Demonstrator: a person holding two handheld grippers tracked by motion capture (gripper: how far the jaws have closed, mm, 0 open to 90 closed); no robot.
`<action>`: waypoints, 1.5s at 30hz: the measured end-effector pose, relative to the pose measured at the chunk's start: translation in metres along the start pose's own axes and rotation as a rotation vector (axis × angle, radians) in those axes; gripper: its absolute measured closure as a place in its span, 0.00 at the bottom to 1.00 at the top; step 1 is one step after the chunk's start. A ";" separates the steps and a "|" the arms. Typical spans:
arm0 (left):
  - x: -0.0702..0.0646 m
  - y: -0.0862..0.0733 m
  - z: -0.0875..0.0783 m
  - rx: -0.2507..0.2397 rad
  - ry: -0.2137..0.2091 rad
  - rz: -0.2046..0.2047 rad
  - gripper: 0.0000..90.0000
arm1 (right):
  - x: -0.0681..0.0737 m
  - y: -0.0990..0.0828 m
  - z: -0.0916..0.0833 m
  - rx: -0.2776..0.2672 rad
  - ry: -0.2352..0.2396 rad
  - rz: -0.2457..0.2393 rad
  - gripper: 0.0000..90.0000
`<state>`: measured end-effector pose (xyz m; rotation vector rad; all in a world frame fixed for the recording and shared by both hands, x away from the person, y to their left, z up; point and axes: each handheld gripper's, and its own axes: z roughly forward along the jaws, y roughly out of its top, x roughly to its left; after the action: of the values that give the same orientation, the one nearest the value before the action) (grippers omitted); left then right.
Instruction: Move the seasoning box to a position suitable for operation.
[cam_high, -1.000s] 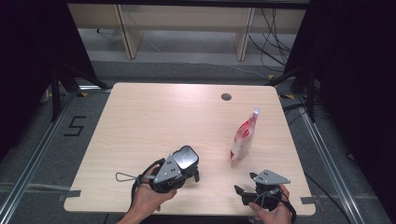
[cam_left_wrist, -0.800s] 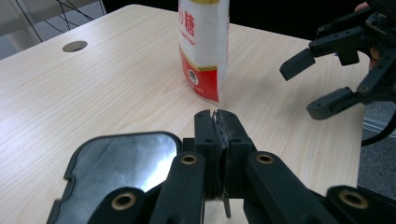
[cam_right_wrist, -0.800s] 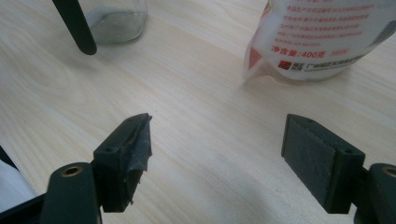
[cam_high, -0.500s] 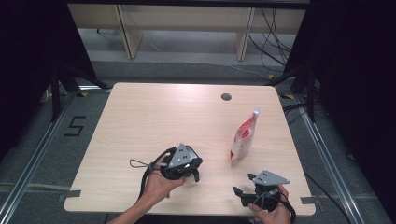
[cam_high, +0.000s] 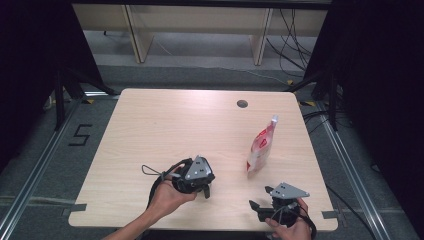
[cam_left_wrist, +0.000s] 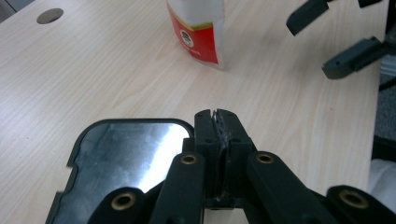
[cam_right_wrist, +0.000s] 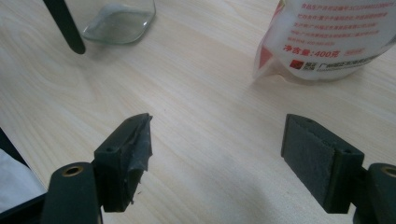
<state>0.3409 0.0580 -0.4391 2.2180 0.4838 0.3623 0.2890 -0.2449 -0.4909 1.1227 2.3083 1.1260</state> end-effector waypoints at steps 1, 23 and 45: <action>0.000 -0.001 -0.002 0.002 -0.009 0.018 0.97 | 0.000 0.000 0.000 0.000 -0.001 0.001 0.29; -0.018 -0.034 -0.035 -0.026 0.083 0.060 0.85 | 0.002 0.001 0.001 0.001 0.001 -0.008 0.29; -0.023 -0.082 -0.032 -0.102 0.222 -0.176 0.57 | 0.002 0.002 0.002 0.004 -0.003 -0.015 0.29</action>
<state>0.2896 0.1178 -0.4852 2.0283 0.7574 0.5294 0.2900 -0.2415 -0.4904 1.1065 2.3136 1.1141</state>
